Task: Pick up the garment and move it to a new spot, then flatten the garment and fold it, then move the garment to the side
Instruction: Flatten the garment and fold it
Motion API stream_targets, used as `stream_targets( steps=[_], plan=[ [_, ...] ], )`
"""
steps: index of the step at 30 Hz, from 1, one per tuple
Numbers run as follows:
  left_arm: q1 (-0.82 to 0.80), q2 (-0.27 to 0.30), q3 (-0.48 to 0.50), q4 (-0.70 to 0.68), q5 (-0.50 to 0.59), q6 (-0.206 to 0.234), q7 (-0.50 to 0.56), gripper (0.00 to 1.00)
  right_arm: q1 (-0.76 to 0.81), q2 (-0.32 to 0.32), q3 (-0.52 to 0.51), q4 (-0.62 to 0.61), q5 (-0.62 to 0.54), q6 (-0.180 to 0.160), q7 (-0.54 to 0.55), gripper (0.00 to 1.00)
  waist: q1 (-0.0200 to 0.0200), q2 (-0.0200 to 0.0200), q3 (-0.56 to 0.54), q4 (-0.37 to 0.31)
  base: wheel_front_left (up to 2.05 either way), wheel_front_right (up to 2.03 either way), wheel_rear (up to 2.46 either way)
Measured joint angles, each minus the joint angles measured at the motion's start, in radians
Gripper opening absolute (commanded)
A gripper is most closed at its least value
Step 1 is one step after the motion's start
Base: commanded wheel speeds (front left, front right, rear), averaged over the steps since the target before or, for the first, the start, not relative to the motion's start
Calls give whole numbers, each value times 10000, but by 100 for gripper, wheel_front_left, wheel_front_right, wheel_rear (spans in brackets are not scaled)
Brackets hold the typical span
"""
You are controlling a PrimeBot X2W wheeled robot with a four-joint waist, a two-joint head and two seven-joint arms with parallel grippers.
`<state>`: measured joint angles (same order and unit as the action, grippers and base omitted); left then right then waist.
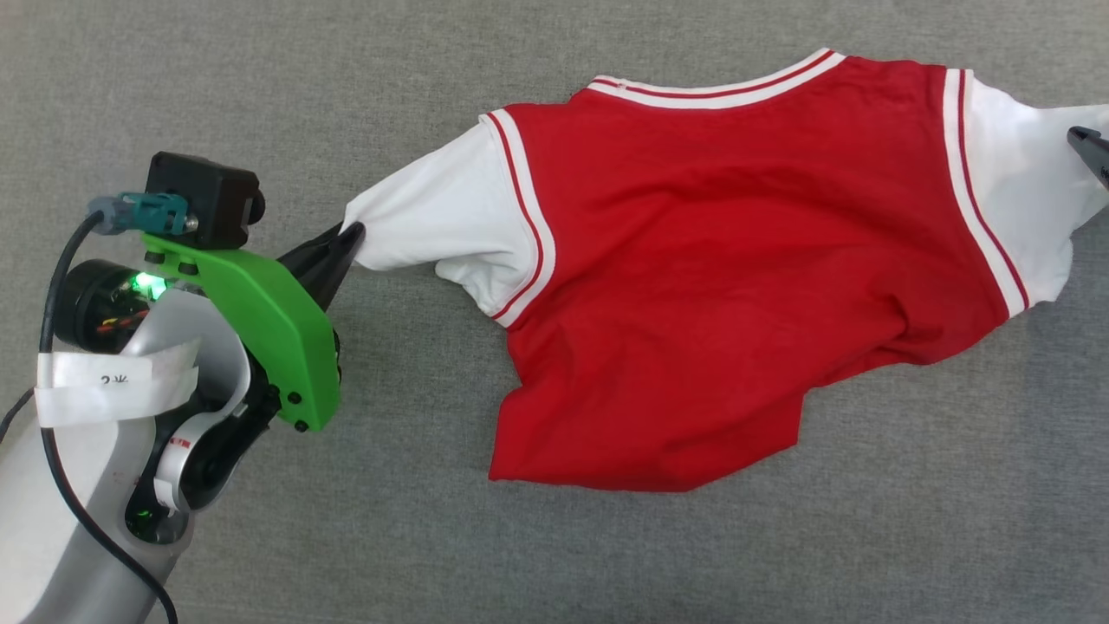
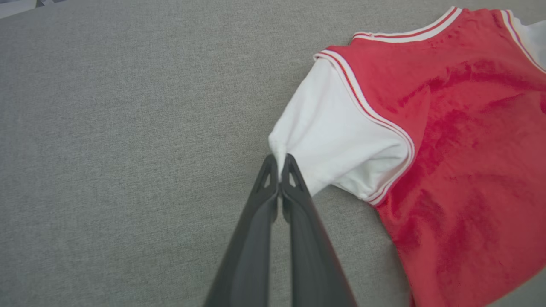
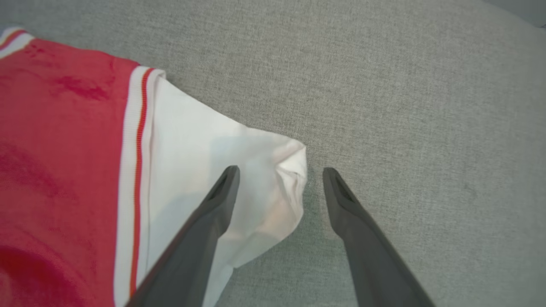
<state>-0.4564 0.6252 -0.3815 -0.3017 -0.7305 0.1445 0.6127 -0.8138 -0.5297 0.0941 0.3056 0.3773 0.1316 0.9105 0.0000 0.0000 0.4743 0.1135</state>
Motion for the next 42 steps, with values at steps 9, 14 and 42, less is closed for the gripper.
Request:
stream_targets(
  steps=[9,14,42],
  plan=[
    [-424,-178,-102,190,50,-178,-230,0,-531,-90,330,934,-17,0,-336,100,0,0,545,354,0,0,0],
    [-486,-215,-176,435,79,-247,-274,0,-707,-146,477,1227,59,0,-715,0,0,0,623,456,0,0,0],
    [-423,-293,671,1835,219,-332,-2587,0,218,-1264,1358,389,2034,0,-3375,0,0,0,-2548,-462,0,0,0]
  ],
)
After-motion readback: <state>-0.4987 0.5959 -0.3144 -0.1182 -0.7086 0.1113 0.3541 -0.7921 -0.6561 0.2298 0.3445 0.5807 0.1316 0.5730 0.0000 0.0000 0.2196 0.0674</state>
